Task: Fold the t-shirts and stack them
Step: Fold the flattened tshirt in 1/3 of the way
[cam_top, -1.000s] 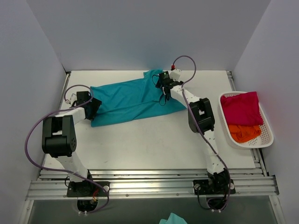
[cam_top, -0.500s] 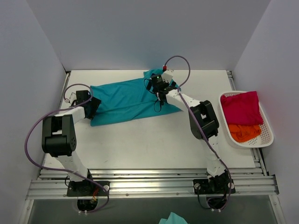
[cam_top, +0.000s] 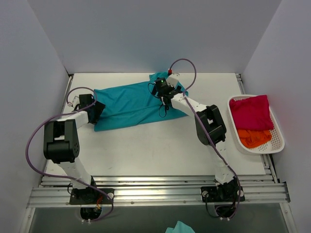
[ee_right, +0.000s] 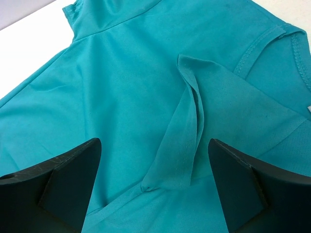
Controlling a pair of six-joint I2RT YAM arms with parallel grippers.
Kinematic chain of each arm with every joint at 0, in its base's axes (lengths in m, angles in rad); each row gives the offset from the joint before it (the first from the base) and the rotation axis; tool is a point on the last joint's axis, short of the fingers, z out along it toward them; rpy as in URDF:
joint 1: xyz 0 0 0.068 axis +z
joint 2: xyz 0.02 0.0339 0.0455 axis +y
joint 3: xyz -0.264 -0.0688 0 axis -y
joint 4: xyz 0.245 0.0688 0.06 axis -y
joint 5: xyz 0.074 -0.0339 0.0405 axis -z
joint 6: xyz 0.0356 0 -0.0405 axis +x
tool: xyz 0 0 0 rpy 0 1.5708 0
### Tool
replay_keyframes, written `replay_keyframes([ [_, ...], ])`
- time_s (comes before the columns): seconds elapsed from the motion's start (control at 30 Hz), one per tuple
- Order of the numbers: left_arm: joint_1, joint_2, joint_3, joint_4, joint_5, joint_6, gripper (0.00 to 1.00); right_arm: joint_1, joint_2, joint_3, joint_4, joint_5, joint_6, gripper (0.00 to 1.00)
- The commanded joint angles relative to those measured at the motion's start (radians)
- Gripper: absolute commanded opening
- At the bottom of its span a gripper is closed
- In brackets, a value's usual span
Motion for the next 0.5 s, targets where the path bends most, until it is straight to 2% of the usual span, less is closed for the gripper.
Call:
replay_keyframes([
  [0.0,0.008,-0.017,0.015,0.029,-0.005,0.018,0.83,-0.003,0.025,0.048,-0.05,0.05,0.013,0.87],
  [0.47,0.008,0.008,0.006,0.037,0.009,0.021,0.83,-0.003,0.082,0.057,-0.035,0.031,0.042,0.85],
])
